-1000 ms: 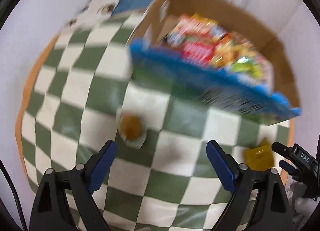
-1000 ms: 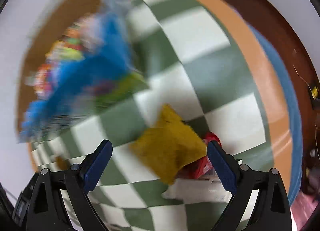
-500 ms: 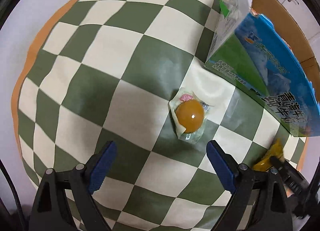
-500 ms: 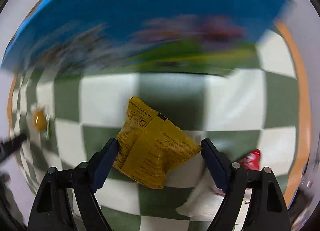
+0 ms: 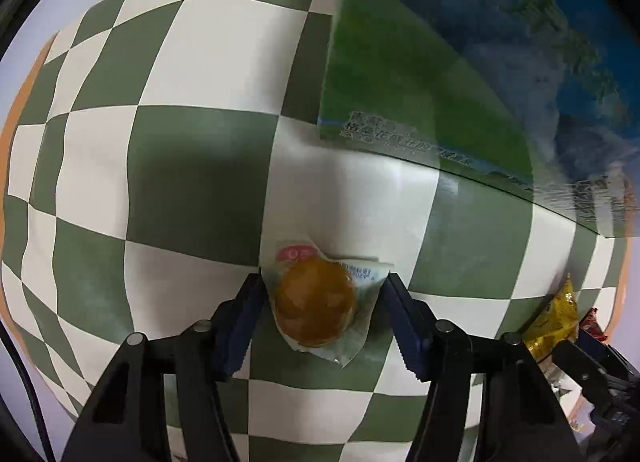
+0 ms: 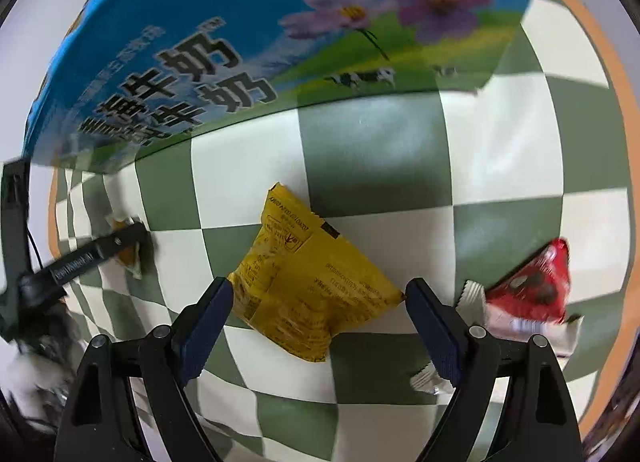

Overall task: Organize snacks
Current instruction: 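Grasp the round egg snack with the left tool while the right tool grasps the yellow bag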

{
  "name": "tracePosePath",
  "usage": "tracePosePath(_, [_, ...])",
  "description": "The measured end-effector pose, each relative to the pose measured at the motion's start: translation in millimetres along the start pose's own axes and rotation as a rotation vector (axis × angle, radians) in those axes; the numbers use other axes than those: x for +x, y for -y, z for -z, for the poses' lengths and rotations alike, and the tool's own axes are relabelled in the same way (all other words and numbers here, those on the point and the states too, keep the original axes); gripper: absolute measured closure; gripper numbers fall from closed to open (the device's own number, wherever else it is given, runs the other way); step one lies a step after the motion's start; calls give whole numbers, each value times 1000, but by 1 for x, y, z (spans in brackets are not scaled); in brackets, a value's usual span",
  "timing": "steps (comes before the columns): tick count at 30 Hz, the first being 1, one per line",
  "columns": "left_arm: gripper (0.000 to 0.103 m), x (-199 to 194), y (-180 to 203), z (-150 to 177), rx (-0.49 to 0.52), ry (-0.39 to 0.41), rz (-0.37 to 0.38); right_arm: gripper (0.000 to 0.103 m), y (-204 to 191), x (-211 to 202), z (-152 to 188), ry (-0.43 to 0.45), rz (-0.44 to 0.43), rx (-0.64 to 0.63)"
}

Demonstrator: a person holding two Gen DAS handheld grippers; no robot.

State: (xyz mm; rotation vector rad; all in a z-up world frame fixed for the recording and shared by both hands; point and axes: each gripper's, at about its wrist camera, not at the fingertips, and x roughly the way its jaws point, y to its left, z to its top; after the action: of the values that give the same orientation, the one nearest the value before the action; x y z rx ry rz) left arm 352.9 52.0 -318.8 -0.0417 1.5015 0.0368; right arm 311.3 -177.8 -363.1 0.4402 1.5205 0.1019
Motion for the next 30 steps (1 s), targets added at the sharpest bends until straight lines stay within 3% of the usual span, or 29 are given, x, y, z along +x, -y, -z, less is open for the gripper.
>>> tracePosePath(5, [46, -4, 4, 26, -8, -6, 7, 13, 6, 5, -5, -16, -39, 91])
tracePosePath(9, [46, -3, 6, 56, -32, -35, 40, 13, 1, -11, 0, 14, 17, 59])
tracePosePath(15, [46, 7, 9, 85, -74, -66, 77, 10, 18, -9, 12, -43, -169, 262])
tracePosePath(21, [45, 11, 2, 88, -68, -67, 70, 11, 16, 29, -3, -83, -156, 364])
tracePosePath(22, [45, 11, 4, 88, -64, -66, 67, 13, 13, 32, -5, -80, -136, 348])
tracePosePath(23, [45, 15, 5, 86, -63, -64, 66, 23, 10, 33, -6, -72, -98, 312])
tracePosePath(26, [45, 14, 10, 85, -54, -59, 63, 33, -13, 34, -1, -60, 13, 94])
tracePosePath(30, [45, 11, 13, 96, -27, -79, 68, 35, -26, 32, 19, -63, 103, -102])
